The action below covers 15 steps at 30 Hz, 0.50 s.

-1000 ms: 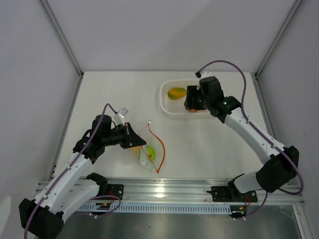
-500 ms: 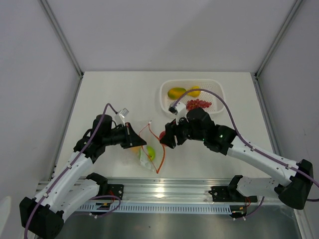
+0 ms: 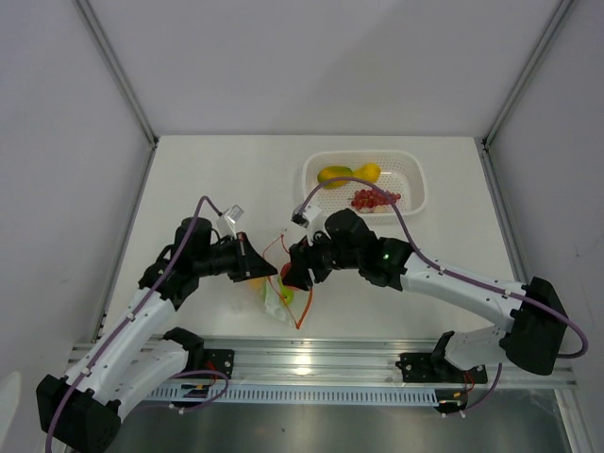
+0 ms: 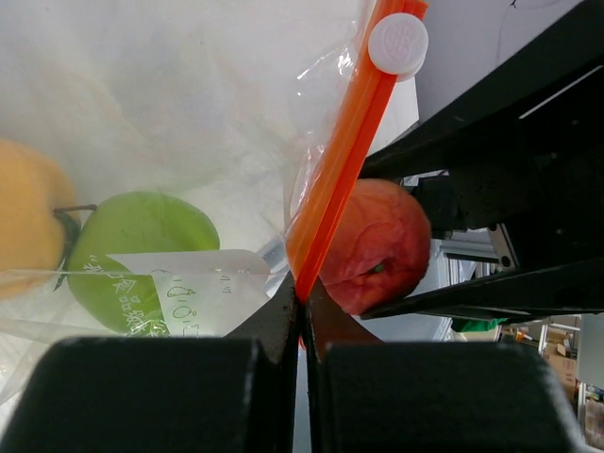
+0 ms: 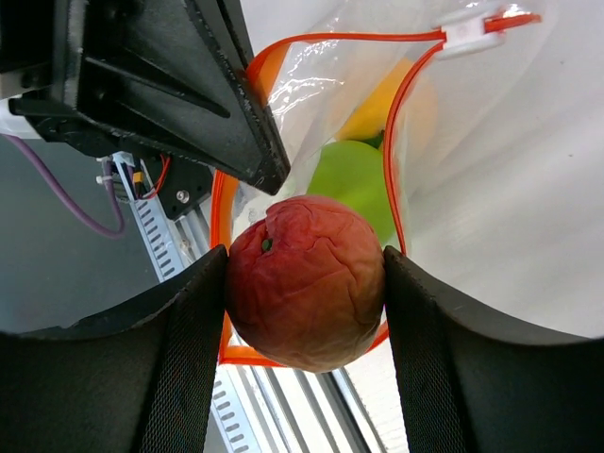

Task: Place the food in the zip-top bag and seal the zipper
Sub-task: Place the fake fruit in the zipper food storage bag.

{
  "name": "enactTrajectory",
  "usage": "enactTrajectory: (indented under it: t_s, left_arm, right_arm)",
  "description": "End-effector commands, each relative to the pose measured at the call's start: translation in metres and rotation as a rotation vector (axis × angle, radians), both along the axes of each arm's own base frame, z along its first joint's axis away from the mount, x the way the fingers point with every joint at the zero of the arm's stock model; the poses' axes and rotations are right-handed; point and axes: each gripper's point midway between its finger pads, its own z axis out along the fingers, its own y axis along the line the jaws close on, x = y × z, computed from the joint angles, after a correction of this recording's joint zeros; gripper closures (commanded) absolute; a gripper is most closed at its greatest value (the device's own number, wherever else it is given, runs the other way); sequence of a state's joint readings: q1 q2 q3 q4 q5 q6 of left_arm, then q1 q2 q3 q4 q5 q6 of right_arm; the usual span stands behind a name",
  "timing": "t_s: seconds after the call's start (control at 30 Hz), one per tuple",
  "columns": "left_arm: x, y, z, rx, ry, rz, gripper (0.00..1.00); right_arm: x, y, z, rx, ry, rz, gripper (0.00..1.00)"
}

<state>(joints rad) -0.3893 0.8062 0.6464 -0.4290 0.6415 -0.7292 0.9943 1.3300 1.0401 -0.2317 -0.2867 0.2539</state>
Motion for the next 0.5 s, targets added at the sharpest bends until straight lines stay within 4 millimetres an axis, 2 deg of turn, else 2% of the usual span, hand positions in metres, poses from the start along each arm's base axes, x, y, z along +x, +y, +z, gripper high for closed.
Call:
enactTrajectory:
  t_s: [0.0,0.07,0.2,0.23,0.3,0.33,0.47]
  left_arm:
    - [-0.002,-0.002,0.022,-0.044,-0.035,-0.017,0.99]
    - [-0.003,-0.002,0.027,-0.050,-0.049,-0.015,0.99]
    - [-0.005,-0.002,0.034,-0.058,-0.060,-0.017,0.99]
    - [-0.005,-0.002,0.033,-0.058,-0.057,-0.018,0.99]
    - [-0.005,-0.002,0.035,-0.059,-0.061,-0.018,1.00]
    - [-0.005,-0.002,0.035,-0.060,-0.060,-0.017,0.99]
    - [-0.005,-0.002,0.035,-0.061,-0.059,-0.017,0.99]
  right_arm:
    - [0.002,0.018,0.016,0.071,-0.019,0.020,1.00]
    - [0.008,0.020,0.010,0.052,-0.015,-0.007,0.94]
    - [0.016,0.020,0.003,0.025,-0.012,-0.046,0.72]
    - [0.017,0.021,0.003,0.023,-0.012,-0.048,0.55]
    - [0.021,0.020,0.001,0.012,-0.010,-0.074,0.33]
    - [0.021,0.020,-0.001,0.008,-0.007,-0.080,0.03]
    - [0.026,0.016,0.000,-0.004,-0.020,-0.116,0.01]
